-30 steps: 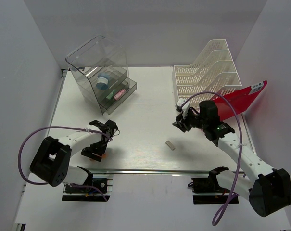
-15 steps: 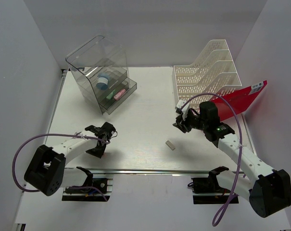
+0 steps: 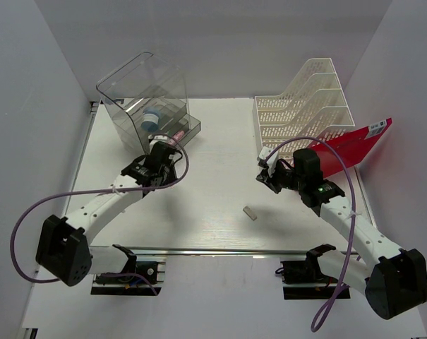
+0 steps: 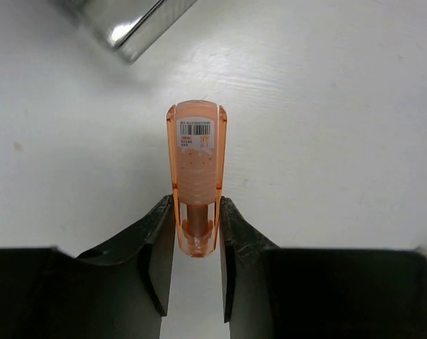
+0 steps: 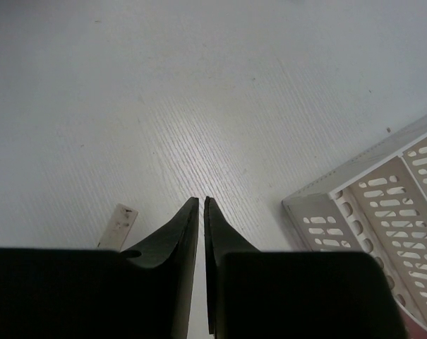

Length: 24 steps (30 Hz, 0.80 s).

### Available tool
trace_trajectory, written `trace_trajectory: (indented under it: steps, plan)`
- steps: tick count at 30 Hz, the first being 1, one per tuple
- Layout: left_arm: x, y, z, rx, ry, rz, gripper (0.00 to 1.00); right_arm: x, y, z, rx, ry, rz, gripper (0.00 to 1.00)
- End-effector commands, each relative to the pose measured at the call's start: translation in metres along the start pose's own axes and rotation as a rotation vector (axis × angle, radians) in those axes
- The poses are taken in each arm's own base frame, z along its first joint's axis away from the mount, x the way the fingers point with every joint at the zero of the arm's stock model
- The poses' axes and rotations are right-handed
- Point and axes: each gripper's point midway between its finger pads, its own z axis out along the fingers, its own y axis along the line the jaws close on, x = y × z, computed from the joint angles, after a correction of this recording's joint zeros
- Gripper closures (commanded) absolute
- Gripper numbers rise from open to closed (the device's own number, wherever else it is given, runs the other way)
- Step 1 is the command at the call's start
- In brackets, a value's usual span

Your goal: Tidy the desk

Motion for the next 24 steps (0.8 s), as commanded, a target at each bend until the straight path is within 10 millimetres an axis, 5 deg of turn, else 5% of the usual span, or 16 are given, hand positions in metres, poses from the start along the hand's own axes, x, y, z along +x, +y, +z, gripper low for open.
trace_trajectory:
  steps: [1,8,10,13,19,24]
  plan:
    - [-0.056,-0.032,-0.029,0.204,-0.212,0.383,1.0,-0.005,-0.004,-0.002,0.021,-0.022,-0.024,0.87]
    - [-0.122,-0.078,-0.03,0.29,-0.336,0.716,1.0,-0.002,-0.006,-0.001,0.024,-0.017,-0.024,0.87]
    - [-0.142,-0.084,-0.019,0.274,-0.35,0.806,1.0,0.0,-0.004,-0.001,0.018,-0.013,-0.019,0.87]
    - [-0.145,-0.089,0.006,0.263,-0.3,0.876,1.0,0.0,-0.003,0.0,0.012,-0.014,-0.021,0.87]
    - [-0.179,-0.067,0.032,0.043,-0.34,0.928,1.0,0.0,-0.004,-0.001,0.013,-0.017,-0.024,0.87]
    - [-0.186,-0.042,0.048,-0.112,-0.332,0.931,0.94,0.0,-0.003,0.0,0.012,-0.014,-0.026,0.86]
